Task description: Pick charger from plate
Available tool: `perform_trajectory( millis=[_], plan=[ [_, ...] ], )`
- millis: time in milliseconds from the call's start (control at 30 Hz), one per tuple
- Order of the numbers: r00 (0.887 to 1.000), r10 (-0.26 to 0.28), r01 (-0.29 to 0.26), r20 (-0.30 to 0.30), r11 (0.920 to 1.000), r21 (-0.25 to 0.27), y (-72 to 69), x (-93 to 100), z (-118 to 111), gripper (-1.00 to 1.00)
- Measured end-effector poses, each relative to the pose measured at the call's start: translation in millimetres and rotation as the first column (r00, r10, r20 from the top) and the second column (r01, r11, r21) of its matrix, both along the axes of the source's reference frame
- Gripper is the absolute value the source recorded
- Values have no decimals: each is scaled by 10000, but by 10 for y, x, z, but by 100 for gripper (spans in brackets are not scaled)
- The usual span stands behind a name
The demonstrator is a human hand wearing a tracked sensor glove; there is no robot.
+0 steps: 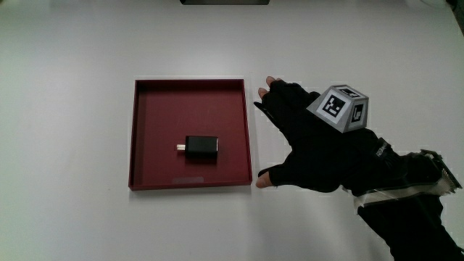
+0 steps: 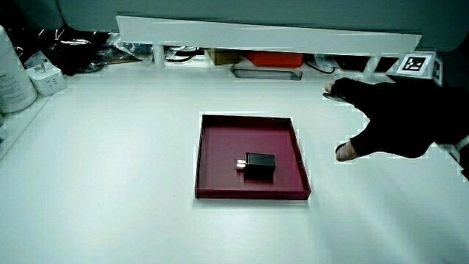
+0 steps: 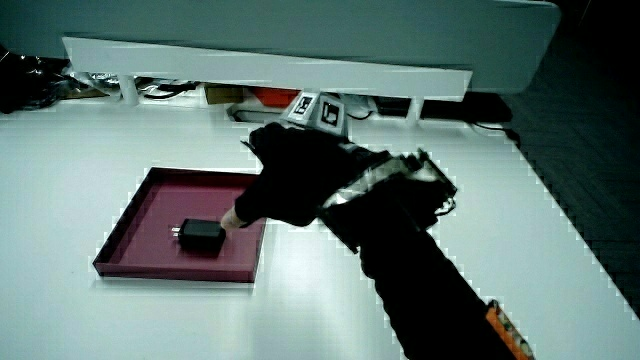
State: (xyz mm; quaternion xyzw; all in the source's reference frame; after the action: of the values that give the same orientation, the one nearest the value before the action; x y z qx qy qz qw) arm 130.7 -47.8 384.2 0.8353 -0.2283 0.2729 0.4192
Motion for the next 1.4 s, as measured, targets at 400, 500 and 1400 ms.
perform_trajectory(
  millis=[400, 500, 1400],
  plan=[
    [9998, -167, 164, -107, 9994, -294, -48, -335, 279, 0],
    [9998, -147, 143, -106, 9993, -333, -59, -401, 327, 0],
    [9956, 67, -237, -936, 9831, -1814, -94, -874, 1277, 0]
  ],
)
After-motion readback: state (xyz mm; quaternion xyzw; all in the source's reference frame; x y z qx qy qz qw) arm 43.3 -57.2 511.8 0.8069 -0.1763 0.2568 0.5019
